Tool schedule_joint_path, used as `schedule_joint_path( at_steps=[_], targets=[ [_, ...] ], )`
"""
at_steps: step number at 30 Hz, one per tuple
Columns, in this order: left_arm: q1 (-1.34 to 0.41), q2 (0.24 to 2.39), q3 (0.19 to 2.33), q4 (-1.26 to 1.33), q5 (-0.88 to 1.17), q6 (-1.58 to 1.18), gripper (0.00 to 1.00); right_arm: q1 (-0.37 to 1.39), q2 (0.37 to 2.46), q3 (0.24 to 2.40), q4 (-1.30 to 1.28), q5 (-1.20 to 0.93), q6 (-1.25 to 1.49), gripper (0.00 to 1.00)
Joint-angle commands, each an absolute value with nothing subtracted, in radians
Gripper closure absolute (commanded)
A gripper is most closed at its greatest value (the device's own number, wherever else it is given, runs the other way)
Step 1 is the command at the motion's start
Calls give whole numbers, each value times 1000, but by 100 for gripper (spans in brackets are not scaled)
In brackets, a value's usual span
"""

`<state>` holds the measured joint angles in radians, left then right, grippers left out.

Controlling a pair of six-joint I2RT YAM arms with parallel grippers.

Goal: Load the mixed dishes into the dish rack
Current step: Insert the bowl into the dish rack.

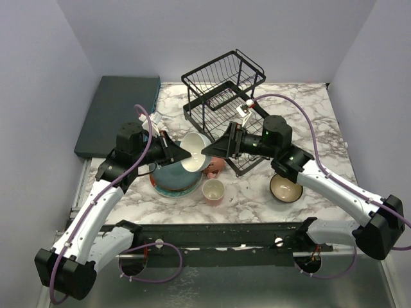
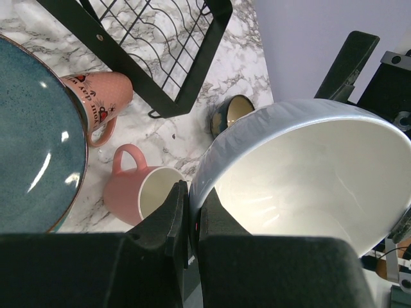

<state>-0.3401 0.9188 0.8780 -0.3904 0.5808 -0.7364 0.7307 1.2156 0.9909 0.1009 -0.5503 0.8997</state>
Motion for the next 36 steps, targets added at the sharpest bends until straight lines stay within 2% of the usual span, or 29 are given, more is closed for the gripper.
schedule_joint_path(
  at_steps=[1, 8, 10, 16, 20, 28, 36],
  targets=[
    [-337, 899, 866, -348, 568, -730, 100, 732, 1229, 984, 182, -591, 916, 25],
    [-337, 903, 858, -350, 575, -727, 100, 732, 1224, 991, 155, -575, 897, 46],
    [-338, 904, 857, -351, 575, -727, 92, 731, 1214, 995, 134, -554, 886, 50],
    [-337, 902, 860, -356, 581, -715, 61, 731, 1206, 1051, -12, -476, 793, 52],
    [-337, 898, 863, -366, 580, -700, 50, 729, 1201, 1088, -110, -412, 733, 53],
    [-337, 887, 865, -401, 555, -660, 39, 711, 1186, 1167, -269, -297, 610, 54],
    [-337, 886, 861, -440, 549, -600, 36, 650, 1175, 1290, -506, -179, 451, 57]
  ],
)
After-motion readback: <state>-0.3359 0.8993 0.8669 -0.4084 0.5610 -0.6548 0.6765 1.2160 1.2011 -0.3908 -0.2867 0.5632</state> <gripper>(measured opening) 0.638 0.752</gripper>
